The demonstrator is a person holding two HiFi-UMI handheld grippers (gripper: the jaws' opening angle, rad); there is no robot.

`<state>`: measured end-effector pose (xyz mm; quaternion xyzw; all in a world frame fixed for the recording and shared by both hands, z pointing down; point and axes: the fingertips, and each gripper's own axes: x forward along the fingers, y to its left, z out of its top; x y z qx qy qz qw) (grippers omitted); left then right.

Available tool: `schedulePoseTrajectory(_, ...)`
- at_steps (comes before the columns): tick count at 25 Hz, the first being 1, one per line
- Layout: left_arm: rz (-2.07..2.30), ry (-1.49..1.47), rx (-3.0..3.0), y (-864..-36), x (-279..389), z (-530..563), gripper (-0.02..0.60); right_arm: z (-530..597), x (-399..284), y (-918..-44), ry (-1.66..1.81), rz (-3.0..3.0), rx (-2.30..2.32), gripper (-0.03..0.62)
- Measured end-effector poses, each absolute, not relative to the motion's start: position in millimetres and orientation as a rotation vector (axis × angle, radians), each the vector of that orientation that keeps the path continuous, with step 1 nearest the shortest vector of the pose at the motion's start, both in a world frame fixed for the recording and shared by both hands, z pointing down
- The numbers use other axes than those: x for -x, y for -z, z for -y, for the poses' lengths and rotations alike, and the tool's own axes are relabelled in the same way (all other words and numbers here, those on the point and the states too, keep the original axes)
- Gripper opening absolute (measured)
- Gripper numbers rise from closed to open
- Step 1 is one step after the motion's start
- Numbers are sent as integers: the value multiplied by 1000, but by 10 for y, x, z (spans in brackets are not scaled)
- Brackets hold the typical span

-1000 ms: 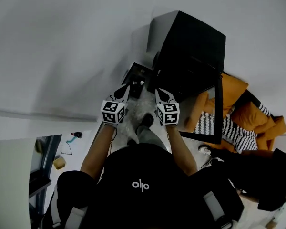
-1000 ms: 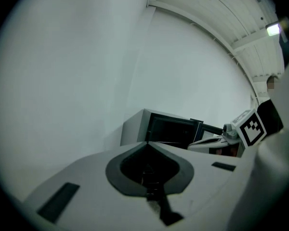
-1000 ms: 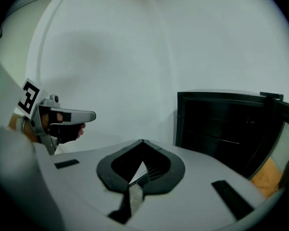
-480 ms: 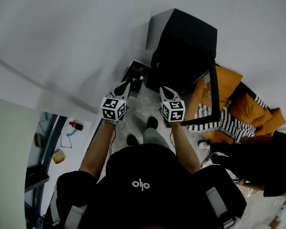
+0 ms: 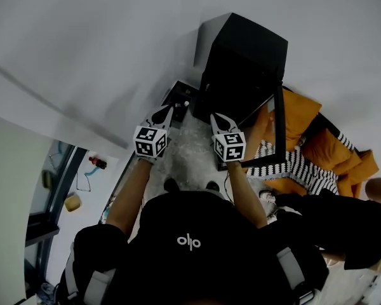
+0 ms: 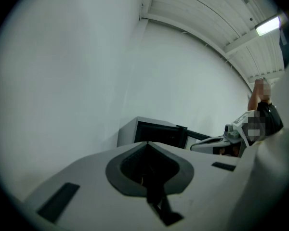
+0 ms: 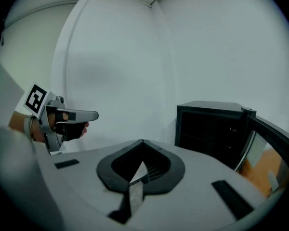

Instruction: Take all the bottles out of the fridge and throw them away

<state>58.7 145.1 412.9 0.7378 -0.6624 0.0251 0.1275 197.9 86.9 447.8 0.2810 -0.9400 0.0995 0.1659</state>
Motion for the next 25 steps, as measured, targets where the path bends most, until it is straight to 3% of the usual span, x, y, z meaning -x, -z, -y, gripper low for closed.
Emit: schedulePoseTrajectory(25,1944,-100,-2122,-4161,-1637,-1052,0,-447,-2794,-4397,-273,2718,-701,8)
